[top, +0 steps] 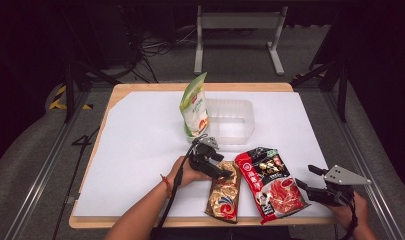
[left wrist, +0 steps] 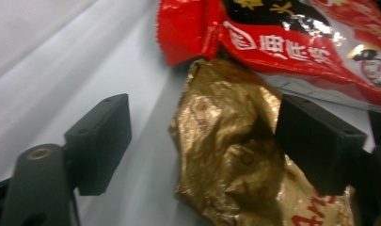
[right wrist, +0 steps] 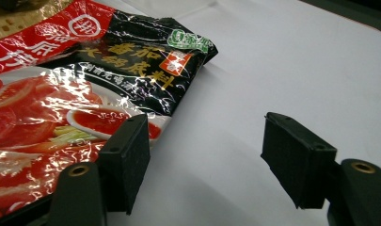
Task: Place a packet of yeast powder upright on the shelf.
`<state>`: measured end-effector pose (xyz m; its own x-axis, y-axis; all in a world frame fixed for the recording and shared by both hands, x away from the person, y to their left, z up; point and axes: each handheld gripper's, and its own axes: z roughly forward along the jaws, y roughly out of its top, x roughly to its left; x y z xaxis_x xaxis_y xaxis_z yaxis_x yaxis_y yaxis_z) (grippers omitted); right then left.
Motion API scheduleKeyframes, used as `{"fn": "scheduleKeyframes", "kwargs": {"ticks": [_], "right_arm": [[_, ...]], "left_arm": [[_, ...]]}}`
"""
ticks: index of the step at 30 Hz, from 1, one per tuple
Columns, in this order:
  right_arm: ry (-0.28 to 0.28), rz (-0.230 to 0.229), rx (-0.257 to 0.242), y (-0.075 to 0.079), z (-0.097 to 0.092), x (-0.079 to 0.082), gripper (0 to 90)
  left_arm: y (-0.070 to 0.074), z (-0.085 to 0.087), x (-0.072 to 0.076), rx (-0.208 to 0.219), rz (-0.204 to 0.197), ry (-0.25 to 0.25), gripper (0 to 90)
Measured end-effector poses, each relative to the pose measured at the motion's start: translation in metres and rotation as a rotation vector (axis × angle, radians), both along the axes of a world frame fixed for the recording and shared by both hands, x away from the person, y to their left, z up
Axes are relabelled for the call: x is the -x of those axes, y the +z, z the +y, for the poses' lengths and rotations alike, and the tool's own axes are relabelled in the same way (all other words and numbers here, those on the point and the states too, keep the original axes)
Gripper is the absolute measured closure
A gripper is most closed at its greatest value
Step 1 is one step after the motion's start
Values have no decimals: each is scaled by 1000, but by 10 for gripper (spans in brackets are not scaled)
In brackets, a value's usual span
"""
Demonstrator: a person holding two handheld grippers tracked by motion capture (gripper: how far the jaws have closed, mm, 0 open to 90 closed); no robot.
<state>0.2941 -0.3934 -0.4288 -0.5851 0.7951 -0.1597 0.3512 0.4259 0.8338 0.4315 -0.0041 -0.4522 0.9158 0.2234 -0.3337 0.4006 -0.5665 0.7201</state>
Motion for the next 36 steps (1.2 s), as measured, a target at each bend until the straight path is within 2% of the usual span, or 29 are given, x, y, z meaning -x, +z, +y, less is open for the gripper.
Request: {"fn": "scheduleKeyframes", "kwargs": {"ticks": [1,2,3,5,6,7,8,9,13,14,18,21,22,24,30,32,36], "right_arm": [[2,3,0,0,0,0,329],[4,8,0,-1,1,-1,329],[6,9,2,-1,1,-1,331],[6,13,-2,-1,1,-1,342],[6,16,-7,-1,1,-1,341],[6,16,-7,-1,1,-1,341],[6,17,-11,-1,1,-2,336],[6,17,-9,-1,1,-2,335],[7,15,-4,-1,2,-1,332],[7,16,-6,-1,2,-2,334],[10,14,-6,0,3,-2,333],[6,15,-11,0,3,-4,333],[2,17,-15,0,3,-5,333],[-1,17,-16,0,3,-6,332],[-2,9,-4,0,5,-6,324],[-2,6,-4,1,5,-6,324],[-7,4,-3,1,4,-6,320]], "left_arm": [[0,0,0,14,18,-20,279],[-1,0,1,29,33,-35,361],[-1,-1,2,29,35,-36,407],[0,1,3,39,32,-22,503],[-1,1,4,51,50,-4,548],[-1,1,4,51,50,-4,600],[0,3,3,47,30,10,600],[0,4,3,49,27,19,663],[1,4,9,45,-37,53,796],[2,5,10,53,-47,64,855],[6,10,15,60,-83,82,872],[15,19,21,94,-110,109,875],[15,19,21,94,-110,109,876],[24,29,23,134,-110,134,876],[38,55,23,189,-132,205,876],[43,60,23,217,-131,215,877],[50,65,25,240,-149,228,878]]}}
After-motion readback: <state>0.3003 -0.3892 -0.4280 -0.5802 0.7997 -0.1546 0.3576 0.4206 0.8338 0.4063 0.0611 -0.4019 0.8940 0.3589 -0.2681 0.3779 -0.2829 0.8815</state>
